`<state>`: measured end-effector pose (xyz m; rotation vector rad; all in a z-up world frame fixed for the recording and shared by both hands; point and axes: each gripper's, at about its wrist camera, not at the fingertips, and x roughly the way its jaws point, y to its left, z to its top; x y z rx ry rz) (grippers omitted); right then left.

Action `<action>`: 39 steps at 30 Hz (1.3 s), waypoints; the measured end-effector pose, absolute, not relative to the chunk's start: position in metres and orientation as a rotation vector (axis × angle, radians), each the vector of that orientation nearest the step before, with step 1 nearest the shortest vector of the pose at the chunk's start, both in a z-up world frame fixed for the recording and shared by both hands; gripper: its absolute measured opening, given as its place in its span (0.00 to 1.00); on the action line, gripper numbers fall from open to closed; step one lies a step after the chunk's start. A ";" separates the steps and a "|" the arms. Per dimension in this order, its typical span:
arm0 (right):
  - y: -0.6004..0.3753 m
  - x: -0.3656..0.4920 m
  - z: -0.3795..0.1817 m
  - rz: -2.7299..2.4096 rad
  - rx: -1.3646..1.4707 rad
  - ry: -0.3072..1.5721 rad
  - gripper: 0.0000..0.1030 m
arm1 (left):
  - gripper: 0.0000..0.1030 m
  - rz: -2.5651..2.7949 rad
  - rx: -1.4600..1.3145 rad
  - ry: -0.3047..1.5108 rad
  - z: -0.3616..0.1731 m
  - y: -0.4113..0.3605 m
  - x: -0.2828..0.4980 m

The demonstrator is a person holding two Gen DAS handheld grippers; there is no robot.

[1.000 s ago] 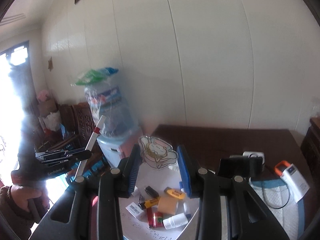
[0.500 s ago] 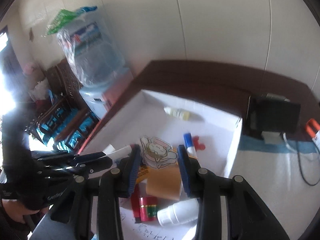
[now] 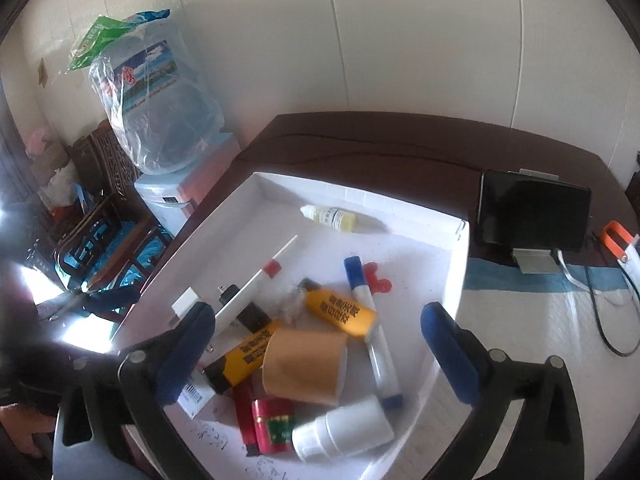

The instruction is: Organize rigid objects

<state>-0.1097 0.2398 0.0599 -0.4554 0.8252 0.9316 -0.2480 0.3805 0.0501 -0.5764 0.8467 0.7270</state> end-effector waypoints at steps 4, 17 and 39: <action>0.233 -0.123 0.072 0.935 -0.474 0.785 1.00 | 1.00 0.744 -0.572 0.815 0.064 0.372 -0.259; 0.198 -0.156 0.110 0.996 -0.419 0.711 1.00 | 1.00 0.809 -0.495 0.753 0.121 0.309 -0.286; 0.088 -0.174 0.217 0.982 -0.300 0.427 1.00 | 1.00 1.138 -0.186 0.638 0.245 0.166 -0.287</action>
